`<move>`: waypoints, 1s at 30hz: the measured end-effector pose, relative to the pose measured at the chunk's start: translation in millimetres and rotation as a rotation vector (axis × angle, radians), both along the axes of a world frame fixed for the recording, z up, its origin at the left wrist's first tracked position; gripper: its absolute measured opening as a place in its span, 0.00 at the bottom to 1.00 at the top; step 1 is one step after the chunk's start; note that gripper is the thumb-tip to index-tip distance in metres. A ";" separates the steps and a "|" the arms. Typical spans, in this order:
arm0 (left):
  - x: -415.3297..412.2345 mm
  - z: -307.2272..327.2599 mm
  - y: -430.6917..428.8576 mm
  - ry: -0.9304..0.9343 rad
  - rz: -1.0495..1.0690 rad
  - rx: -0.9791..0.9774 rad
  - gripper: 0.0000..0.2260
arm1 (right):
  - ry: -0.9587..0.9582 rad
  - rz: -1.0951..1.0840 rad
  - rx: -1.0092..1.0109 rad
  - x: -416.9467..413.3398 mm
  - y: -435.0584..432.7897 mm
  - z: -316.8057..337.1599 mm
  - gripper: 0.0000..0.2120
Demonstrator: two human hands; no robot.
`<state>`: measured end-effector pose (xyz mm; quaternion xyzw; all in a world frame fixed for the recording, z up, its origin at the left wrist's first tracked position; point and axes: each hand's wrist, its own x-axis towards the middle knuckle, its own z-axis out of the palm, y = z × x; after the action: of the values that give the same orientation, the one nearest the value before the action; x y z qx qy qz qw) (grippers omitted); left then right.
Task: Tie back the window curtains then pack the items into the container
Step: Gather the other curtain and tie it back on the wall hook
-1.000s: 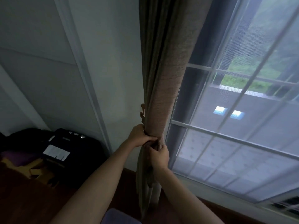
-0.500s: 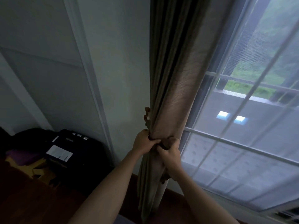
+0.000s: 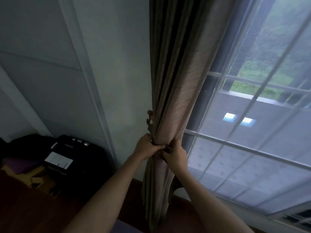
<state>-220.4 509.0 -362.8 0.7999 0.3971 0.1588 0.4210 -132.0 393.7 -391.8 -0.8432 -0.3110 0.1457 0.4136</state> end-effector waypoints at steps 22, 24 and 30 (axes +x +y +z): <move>13.3 6.8 2.5 -0.010 -0.063 -0.057 0.22 | -0.206 0.276 -0.192 -28.3 -43.8 -17.2 0.08; 10.3 4.9 3.5 0.002 -0.057 -0.078 0.23 | -0.228 0.278 -0.189 -13.1 -52.3 -14.7 0.07; 6.0 3.8 0.0 0.024 -0.035 -0.096 0.20 | -0.622 0.162 -0.239 48.4 -56.8 1.9 0.03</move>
<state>-214.3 509.0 -359.0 0.7876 0.3950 0.1228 0.4568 -83.6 337.0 -389.9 -0.8623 -0.4690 -0.0504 0.1841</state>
